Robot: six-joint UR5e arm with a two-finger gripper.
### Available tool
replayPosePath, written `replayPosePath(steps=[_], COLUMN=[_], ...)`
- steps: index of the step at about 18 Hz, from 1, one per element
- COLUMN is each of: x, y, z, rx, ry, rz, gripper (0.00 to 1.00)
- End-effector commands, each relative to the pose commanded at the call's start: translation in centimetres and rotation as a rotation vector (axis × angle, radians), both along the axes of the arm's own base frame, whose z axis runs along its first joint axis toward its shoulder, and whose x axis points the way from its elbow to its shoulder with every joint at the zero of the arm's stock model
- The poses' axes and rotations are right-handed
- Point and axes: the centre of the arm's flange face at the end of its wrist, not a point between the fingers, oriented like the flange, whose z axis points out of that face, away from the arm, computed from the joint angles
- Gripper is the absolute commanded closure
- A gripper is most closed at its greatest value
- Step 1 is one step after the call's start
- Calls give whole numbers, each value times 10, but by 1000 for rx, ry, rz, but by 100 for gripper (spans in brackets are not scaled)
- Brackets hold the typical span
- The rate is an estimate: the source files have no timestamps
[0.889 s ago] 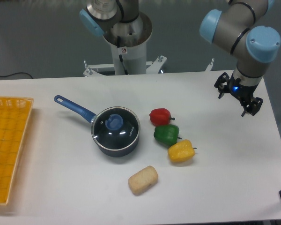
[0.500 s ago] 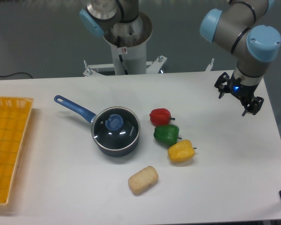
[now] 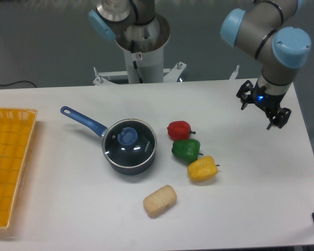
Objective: Open the lid
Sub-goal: 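Move the gripper over the saucepan's glass lid toward the blue knob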
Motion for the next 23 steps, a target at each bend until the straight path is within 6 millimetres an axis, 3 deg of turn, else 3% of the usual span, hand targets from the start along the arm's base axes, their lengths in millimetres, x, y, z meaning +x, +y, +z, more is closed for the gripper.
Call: replayPosePath(steps=[2, 9, 13, 17, 23], x=[13, 94, 130, 153, 197], y=[2, 68, 90, 111, 155], z=[9, 36, 37, 39, 22], rx=[11, 2, -35, 20, 9], ry=[7, 15, 37, 5, -12], rz=[39, 28, -13, -66, -233], gripper=[0, 0, 0, 0, 0])
